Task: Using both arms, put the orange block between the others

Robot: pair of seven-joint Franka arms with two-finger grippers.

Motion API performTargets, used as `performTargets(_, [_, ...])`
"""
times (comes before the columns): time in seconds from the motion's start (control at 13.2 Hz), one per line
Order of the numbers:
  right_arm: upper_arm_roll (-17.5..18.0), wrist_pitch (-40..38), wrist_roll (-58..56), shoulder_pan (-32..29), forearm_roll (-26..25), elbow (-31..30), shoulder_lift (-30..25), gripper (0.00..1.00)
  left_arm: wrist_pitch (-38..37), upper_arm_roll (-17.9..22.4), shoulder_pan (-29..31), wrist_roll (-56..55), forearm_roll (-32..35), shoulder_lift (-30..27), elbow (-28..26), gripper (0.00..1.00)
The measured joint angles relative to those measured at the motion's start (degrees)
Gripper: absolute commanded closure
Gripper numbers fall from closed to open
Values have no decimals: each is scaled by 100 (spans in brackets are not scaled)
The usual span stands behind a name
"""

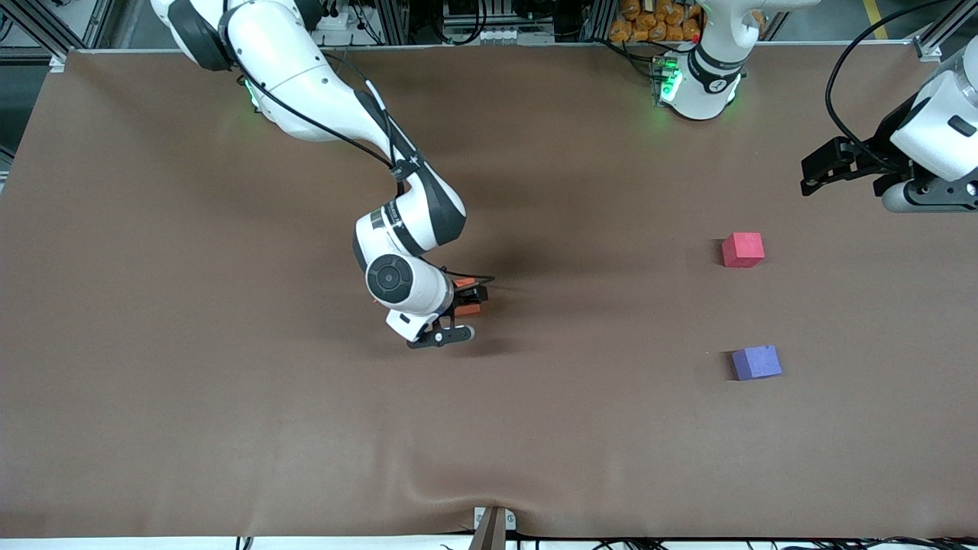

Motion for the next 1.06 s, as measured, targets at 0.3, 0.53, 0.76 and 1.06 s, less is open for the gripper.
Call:
performTargets(0.3, [-128, -494, -1, -131, 0, 36, -465, 0, 0, -127, -42, 0, -1, 0, 0, 0])
performTargets(0.53, [-150, -1516, 0, -580, -4, 82, -1127, 0, 0, -140, -32, 0, -1, 0, 1, 0])
performTargets(0.76, [-126, -2566, -25, -1395, -14, 81, -1904, 0, 0, -139, -11, 0, -1, -26, 10, 0])
performTargets(1.06, [428, -3455, -71, -2610, -373, 47, -2655, 0, -1, -143, -17, 0, -1, -120, 12, 0])
